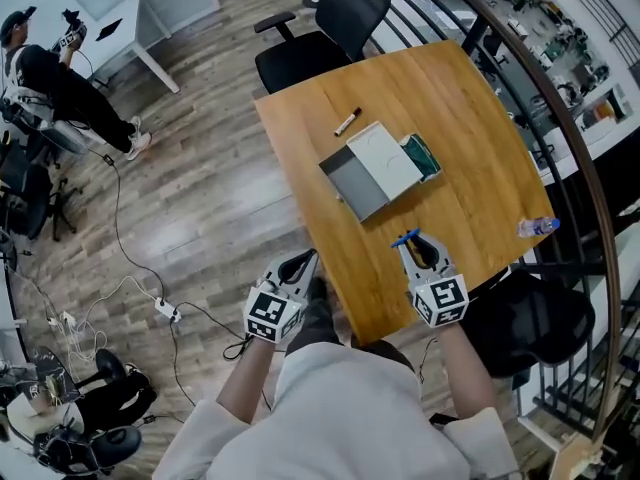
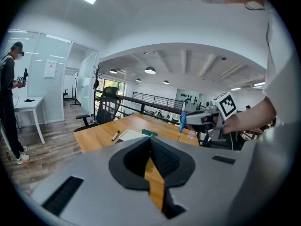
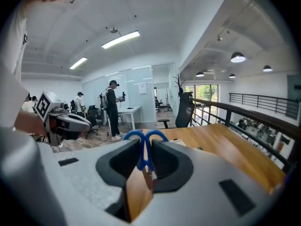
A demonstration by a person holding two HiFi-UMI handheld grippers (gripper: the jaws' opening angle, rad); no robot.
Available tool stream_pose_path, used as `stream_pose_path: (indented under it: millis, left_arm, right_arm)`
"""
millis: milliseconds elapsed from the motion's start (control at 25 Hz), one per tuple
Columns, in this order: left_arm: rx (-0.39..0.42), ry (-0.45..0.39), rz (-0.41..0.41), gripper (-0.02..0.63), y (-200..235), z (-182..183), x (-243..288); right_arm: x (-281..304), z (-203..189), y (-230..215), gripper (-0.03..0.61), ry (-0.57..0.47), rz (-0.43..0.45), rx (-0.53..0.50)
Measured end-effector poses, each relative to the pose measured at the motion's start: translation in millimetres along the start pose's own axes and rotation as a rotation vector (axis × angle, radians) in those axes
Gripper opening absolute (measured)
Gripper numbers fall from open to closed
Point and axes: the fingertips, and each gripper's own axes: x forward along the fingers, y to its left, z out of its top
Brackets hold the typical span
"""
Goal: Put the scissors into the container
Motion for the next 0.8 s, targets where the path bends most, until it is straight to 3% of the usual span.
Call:
stream_pose_path:
  millis: [280,800]
  left_arm:
    - [-0.016,0.055,-0.057,-0.006,41,-3,35]
    - [-0.046,0.131,-0.150,-0.006,68,-40,78]
  right_arm:
    - [62,-3,-16,0.081,0.072,-0.035,0.036]
    - [151,-48,-20,0.081,0.200,-0.037,0.067]
